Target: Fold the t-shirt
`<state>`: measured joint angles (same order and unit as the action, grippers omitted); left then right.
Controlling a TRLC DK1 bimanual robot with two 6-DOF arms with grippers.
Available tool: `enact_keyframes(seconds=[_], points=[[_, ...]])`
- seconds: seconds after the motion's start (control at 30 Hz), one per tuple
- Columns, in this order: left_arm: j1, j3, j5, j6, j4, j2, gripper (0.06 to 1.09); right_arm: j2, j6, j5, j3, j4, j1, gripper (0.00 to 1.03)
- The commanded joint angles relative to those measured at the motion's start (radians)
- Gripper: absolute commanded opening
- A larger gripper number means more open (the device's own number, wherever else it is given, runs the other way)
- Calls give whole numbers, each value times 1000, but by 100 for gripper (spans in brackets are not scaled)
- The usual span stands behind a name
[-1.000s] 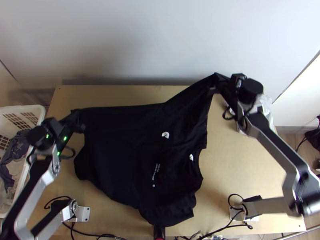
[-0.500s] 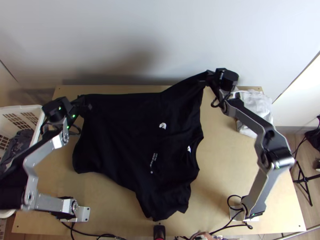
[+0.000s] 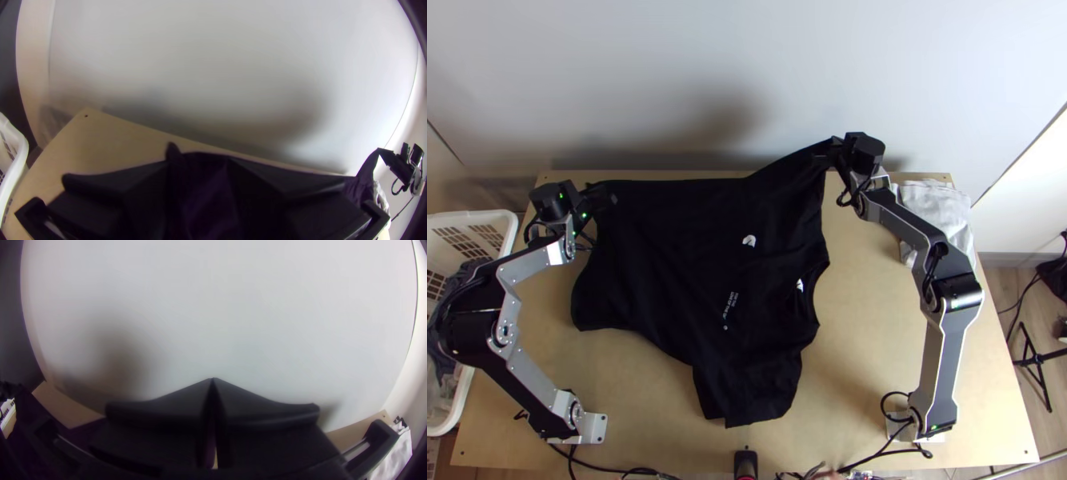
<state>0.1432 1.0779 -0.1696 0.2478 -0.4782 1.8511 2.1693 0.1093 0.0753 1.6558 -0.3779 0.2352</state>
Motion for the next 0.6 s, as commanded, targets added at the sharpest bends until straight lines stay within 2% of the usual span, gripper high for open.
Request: enact_keyframes(seconds=[0.0, 0.27, 0.37, 0.5, 0.57], points=[[13, 39, 15, 18, 81, 16, 105, -105, 46, 6, -90, 0, 26, 3], [76, 1, 13, 13, 95, -69, 105, -338, 105, 4, -287, 2, 69, 3], [90, -36, -1, -22, 95, -90, 105, -404, 113, 4, -337, 7, 78, 3], [95, -53, -38, -41, 184, -82, 105, -451, 109, 4, -380, 8, 79, 3], [90, -56, -84, -53, 231, -78, 104, -457, 104, 4, -392, 8, 81, 3]])
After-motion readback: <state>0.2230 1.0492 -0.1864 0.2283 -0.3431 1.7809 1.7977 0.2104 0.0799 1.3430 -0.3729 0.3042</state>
